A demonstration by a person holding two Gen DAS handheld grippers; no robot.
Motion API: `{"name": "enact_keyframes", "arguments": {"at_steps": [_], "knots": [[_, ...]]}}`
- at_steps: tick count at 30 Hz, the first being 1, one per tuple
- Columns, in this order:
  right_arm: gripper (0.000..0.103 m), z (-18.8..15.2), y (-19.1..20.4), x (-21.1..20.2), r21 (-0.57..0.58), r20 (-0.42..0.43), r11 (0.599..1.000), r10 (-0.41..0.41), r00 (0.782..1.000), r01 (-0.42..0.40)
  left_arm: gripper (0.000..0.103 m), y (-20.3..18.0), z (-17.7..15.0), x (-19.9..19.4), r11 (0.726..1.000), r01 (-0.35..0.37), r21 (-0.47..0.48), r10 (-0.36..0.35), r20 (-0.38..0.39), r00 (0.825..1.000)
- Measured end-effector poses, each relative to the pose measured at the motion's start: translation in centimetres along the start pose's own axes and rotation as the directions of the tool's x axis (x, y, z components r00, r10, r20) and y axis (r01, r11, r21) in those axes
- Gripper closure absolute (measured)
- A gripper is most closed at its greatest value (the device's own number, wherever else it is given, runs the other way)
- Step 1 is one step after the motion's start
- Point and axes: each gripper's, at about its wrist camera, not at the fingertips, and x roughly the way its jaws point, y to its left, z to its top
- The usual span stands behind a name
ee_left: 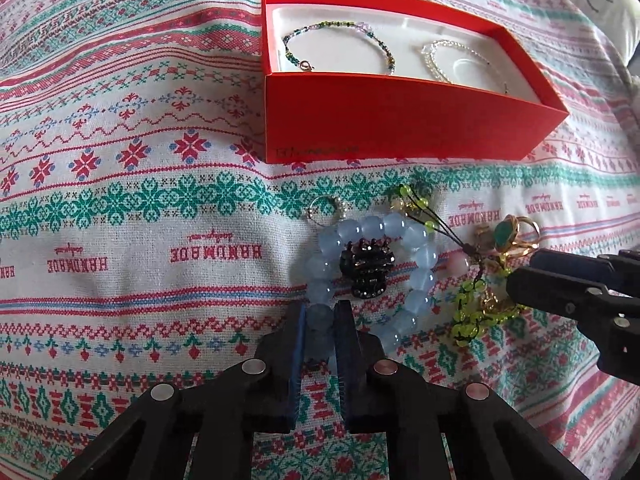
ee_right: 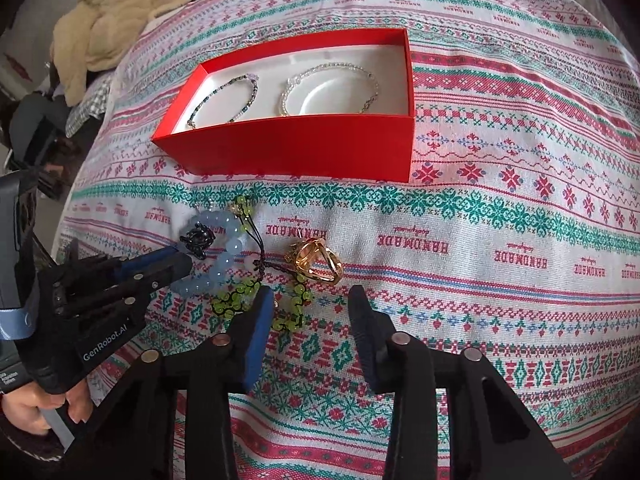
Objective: Organize jewelry
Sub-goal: 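Grasp the light blue bead bracelet with the left tool while the right tool grasps the green beaded strand, then lower the blue bracelet into the red box with the left tool while the right tool carries the strand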
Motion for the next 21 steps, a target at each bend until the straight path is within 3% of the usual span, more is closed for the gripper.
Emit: {"name": "enact_keyframes", "arguments": {"at_steps": [2,10,15,21], "knots": [[0.077,0.0,0.2,0.6,0.005,-0.013,1.000,0.003,1.000,-0.003,0.091,0.7,-0.3,-0.4,1.000,0.002,-0.001,-0.002,0.001,1.000],[0.091,-0.1,1.1,1.8,-0.041,-0.004,0.997,-0.067,0.998,0.067,0.091,2.4,-1.1,-1.0,1.000,-0.009,0.003,0.009,0.006,1.000],[0.093,0.0,1.9,2.0,-0.090,0.008,0.991,-0.100,0.995,0.101,0.092,2.5,-1.5,-1.5,1.000,-0.023,0.010,0.023,0.018,1.000],[0.093,0.0,1.8,0.9,-0.080,0.020,0.995,-0.057,0.998,0.058,0.092,3.1,-1.8,-2.9,1.000,-0.004,-0.007,0.005,0.044,0.999]]}}
